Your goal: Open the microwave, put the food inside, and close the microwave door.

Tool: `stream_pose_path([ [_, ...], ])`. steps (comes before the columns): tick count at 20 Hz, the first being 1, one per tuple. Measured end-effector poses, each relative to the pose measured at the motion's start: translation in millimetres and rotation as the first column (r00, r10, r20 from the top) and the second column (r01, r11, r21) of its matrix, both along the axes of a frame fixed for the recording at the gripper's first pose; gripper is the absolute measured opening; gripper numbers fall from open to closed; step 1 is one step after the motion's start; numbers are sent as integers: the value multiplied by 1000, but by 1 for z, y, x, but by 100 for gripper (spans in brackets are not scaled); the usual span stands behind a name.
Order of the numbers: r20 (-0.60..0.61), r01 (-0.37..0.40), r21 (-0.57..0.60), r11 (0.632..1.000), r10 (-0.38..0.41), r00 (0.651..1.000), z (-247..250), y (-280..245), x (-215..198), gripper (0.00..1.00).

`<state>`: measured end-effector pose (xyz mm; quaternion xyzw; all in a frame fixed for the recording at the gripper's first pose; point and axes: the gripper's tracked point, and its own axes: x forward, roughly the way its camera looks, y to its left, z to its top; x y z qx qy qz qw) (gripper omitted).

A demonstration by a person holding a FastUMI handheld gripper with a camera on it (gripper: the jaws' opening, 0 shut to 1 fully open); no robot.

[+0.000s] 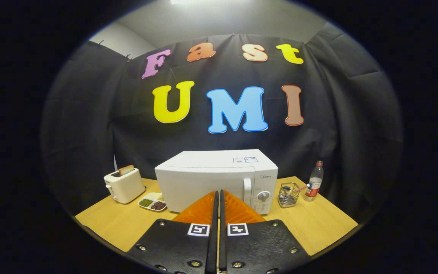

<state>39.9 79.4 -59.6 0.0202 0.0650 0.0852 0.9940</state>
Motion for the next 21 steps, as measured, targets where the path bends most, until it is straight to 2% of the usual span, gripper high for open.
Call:
stream_pose_path([
  [9,48,38,-7,999,-38,998,11,-10,-70,3],
  [10,48,36,-13,999,-36,998,10,-9,-74,8],
  [11,47,33,-13,999,-32,998,11,-7,-77,30],
  [12,51,30,-9,1000,-29,998,12,-5,-80,44],
  [13,62,29,-2,1000,-29,998,16,-5,-84,66],
  [14,71,26,3,1000,-26,997,19,-4,-87,77],
  [15,76,29,1,1000,-29,997,18,-5,-90,95],
  [21,98,31,-14,999,-29,995,25,-11,-101,96],
])
